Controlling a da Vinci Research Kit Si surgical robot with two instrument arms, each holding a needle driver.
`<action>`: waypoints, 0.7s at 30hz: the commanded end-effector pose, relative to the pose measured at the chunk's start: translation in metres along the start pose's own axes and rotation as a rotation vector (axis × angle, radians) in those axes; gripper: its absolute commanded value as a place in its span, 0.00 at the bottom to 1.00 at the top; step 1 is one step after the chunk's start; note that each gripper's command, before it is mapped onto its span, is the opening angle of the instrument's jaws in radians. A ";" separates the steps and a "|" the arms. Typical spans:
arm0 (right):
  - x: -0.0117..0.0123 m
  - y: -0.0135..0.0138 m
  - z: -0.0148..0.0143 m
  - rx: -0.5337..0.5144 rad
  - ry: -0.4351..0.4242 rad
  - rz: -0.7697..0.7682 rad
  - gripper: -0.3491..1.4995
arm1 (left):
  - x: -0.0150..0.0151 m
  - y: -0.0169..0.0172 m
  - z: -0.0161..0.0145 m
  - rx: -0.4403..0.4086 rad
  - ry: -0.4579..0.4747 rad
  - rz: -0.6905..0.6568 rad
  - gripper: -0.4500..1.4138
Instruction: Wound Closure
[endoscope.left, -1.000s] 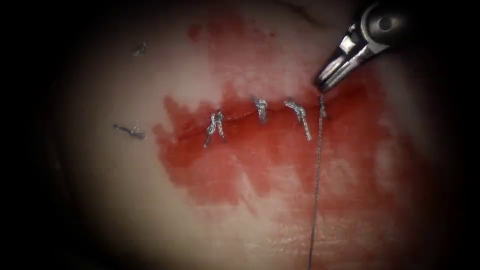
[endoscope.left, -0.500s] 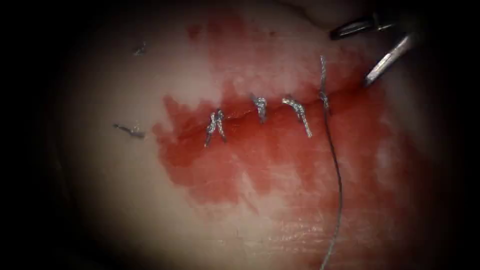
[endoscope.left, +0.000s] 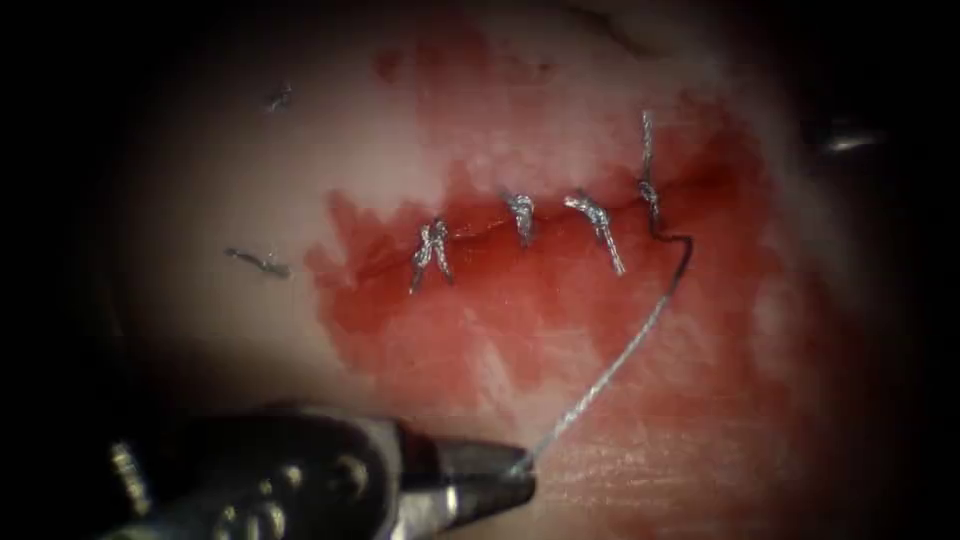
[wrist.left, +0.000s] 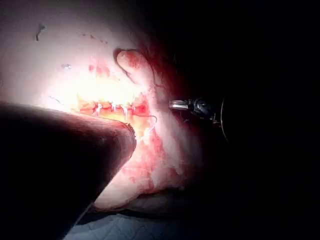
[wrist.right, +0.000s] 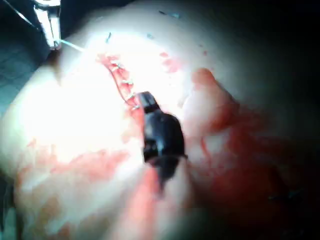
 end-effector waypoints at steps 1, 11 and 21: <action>0.0016 0.0015 0.0021 0.007 0.012 -0.007 0.00 | 0.0003 -0.0006 0.0006 0.027 -0.012 0.025 0.05; 0.0002 0.0015 0.0101 0.097 -0.023 -0.055 0.00 | -0.0007 -0.0041 0.0005 0.127 -0.097 0.145 0.05; -0.0061 -0.0028 0.0130 0.204 -0.028 -0.083 0.00 | 0.0009 -0.0077 0.0016 0.133 -0.107 0.134 0.05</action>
